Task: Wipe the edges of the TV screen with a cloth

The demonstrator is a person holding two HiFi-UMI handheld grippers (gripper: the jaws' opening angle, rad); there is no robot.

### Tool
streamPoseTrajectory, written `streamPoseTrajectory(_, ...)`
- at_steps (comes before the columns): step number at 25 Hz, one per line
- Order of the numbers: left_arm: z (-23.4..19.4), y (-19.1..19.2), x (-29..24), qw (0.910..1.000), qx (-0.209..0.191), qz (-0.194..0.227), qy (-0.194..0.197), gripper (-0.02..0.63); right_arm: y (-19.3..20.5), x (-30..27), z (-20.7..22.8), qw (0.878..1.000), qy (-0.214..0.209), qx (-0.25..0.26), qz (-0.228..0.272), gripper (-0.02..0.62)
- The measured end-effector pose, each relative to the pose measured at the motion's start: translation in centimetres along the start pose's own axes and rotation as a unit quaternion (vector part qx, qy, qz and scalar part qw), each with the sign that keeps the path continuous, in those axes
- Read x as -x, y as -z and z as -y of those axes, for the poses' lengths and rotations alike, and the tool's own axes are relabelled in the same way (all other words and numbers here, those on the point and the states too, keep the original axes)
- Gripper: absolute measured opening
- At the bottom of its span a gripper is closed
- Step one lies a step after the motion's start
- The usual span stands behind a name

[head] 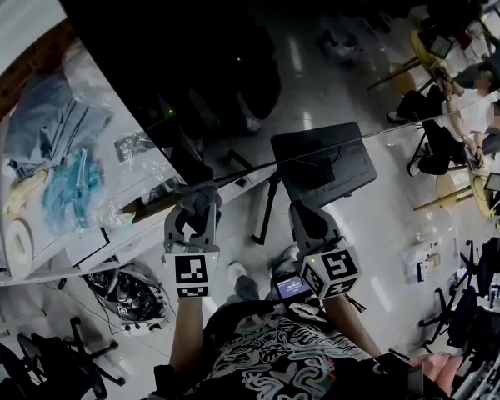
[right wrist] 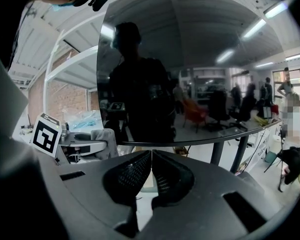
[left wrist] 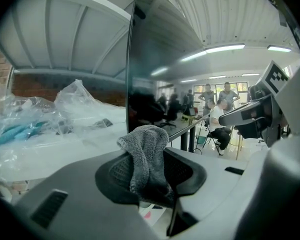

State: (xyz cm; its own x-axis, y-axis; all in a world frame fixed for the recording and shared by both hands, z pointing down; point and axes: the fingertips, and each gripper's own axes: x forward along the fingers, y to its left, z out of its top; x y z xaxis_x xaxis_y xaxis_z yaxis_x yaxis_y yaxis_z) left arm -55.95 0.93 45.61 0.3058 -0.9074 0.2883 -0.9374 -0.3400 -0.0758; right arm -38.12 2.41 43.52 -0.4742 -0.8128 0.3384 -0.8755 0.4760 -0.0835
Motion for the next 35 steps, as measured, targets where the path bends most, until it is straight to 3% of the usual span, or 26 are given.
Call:
streamPoseTrajectory(7, 0.4, -0.7, -0.8, 0.9996, 0.006, 0.026, 0.004, 0.140, 0.4, 0.0, 0.7, 1.000, 0.007, -0.011, 0.001, 0.029)
streamPoseTrajectory(11, 0.6, -0.5, -0.8, 0.9999, 0.003, 0.010, 0.009, 0.140, 1.0, 0.2, 1.4, 1.000, 0.011, -0.015, 0.000, 0.029)
streamPoseTrajectory(35, 3.3, -1.1, -3.0, 0.9993, 0.013, 0.011, 0.033, 0.140, -0.5, 1.8, 4.8, 0.998, 0.048, -0.020, 0.033, 0.030)
